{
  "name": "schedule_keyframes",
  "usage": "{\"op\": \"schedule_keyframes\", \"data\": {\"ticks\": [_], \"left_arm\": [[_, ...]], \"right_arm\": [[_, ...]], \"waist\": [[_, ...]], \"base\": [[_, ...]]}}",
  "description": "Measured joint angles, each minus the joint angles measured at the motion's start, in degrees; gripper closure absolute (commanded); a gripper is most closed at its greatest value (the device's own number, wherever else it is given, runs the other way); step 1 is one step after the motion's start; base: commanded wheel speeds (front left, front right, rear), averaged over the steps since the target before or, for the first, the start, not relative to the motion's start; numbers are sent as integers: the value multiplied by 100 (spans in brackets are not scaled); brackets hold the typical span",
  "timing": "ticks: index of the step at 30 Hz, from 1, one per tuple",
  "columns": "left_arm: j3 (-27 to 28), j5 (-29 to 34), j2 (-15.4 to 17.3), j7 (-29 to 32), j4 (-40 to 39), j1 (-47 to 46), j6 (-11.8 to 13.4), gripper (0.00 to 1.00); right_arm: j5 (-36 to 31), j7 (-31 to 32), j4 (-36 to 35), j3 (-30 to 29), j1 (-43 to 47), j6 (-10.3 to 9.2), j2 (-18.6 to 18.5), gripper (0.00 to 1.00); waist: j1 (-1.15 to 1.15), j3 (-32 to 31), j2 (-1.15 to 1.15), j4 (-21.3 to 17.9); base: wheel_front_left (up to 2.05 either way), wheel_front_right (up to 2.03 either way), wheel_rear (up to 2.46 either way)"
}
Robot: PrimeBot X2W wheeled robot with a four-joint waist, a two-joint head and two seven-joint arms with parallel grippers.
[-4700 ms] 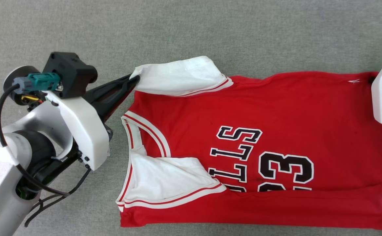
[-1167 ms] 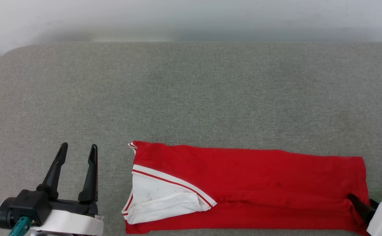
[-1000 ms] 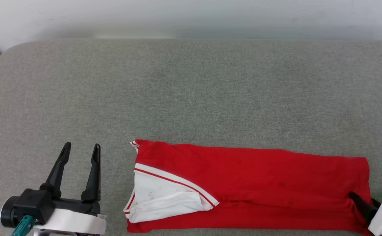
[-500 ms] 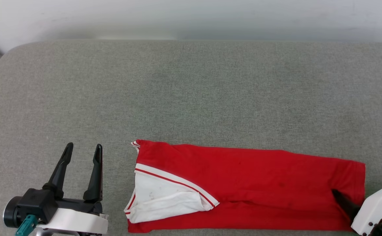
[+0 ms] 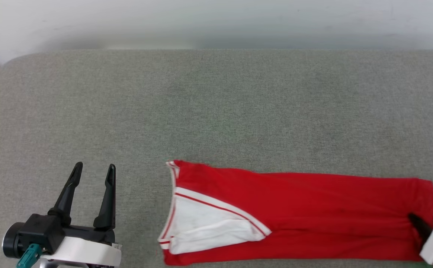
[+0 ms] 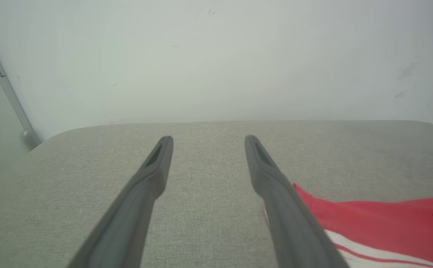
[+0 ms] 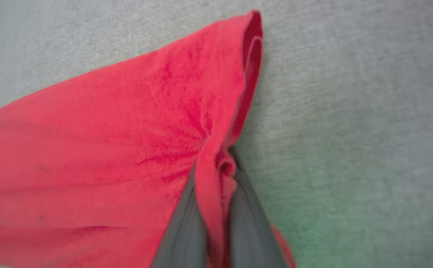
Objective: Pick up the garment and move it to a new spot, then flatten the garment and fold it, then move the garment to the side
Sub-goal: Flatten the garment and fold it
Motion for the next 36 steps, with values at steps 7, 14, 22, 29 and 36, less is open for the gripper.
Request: {"op": "schedule_keyframes", "data": {"ticks": [7, 14, 22, 29, 36], "left_arm": [[-38, -2, 37, -1, 11, -1, -1, 0], [-41, -9, 55, -2, 36, 20, -1, 0], [-83, -11, 43, -8, 64, 141, -1, 0], [-138, -19, 29, -10, 73, 234, -1, 0], [-230, -48, 26, -11, 100, 238, -1, 0]], "right_arm": [[-491, -154, 354, -760, -211, -5, -391, 100], [-653, -165, 382, -882, -320, -5, -391, 100], [-644, 202, -399, -577, -69, -8, -100, 100], [-525, 898, -1728, -80, 368, -9, 375, 100], [-435, 1293, -2403, 536, 487, -9, 882, 100]], "waist": [[0, -33, 0, -80], [0, -135, 0, -157], [0, -362, 0, -276], [0, -527, 0, -305], [0, -571, 0, -216]], "base": [[0, 0, 0], [0, 0, 0], [0, 0, 0], [0, 0, 0], [0, 0, 0]]}}
